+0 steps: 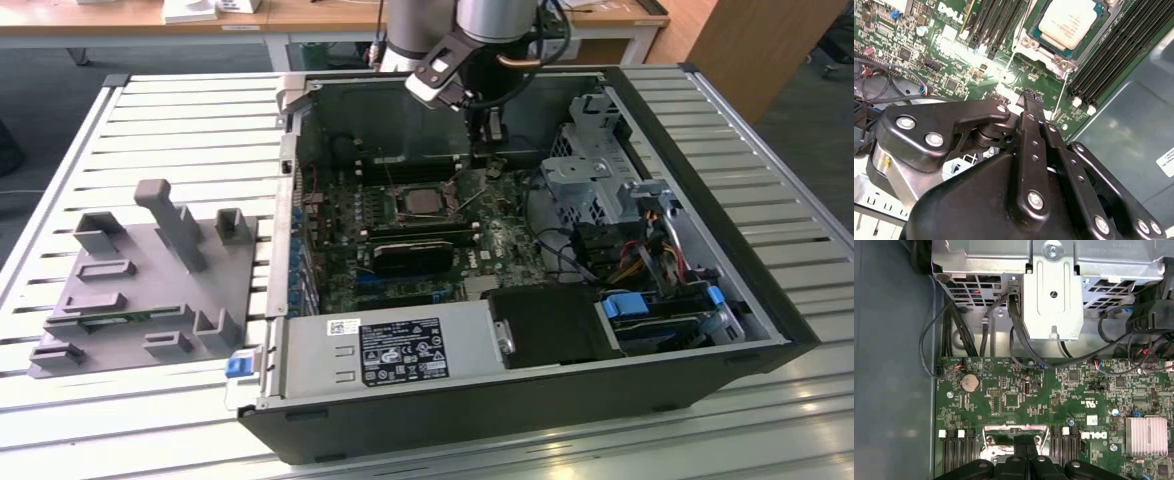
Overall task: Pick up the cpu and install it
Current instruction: 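Close the cpu cover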
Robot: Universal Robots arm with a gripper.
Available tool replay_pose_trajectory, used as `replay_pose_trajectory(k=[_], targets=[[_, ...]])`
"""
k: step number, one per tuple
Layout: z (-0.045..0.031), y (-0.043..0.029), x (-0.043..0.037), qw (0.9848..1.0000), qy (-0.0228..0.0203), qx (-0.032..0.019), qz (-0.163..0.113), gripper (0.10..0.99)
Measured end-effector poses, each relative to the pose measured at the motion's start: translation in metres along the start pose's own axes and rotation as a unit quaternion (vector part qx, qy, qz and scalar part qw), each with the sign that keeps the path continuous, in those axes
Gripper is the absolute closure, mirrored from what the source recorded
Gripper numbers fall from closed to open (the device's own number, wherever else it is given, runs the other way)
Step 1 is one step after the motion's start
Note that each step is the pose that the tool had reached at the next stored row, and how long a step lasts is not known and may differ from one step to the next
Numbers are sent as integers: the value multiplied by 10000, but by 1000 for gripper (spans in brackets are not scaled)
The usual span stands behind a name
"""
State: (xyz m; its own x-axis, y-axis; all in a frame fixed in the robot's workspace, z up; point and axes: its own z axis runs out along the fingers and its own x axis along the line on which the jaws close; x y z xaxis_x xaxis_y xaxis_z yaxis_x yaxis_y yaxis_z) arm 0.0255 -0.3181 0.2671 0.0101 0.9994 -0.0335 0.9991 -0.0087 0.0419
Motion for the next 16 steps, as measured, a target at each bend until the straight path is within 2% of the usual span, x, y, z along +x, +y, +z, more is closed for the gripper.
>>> replay_pose_trajectory(k=[9,16], targets=[[37,130,43,10000,2,31,-40,980],[62,196,67,10000,-4,46,21,980]])
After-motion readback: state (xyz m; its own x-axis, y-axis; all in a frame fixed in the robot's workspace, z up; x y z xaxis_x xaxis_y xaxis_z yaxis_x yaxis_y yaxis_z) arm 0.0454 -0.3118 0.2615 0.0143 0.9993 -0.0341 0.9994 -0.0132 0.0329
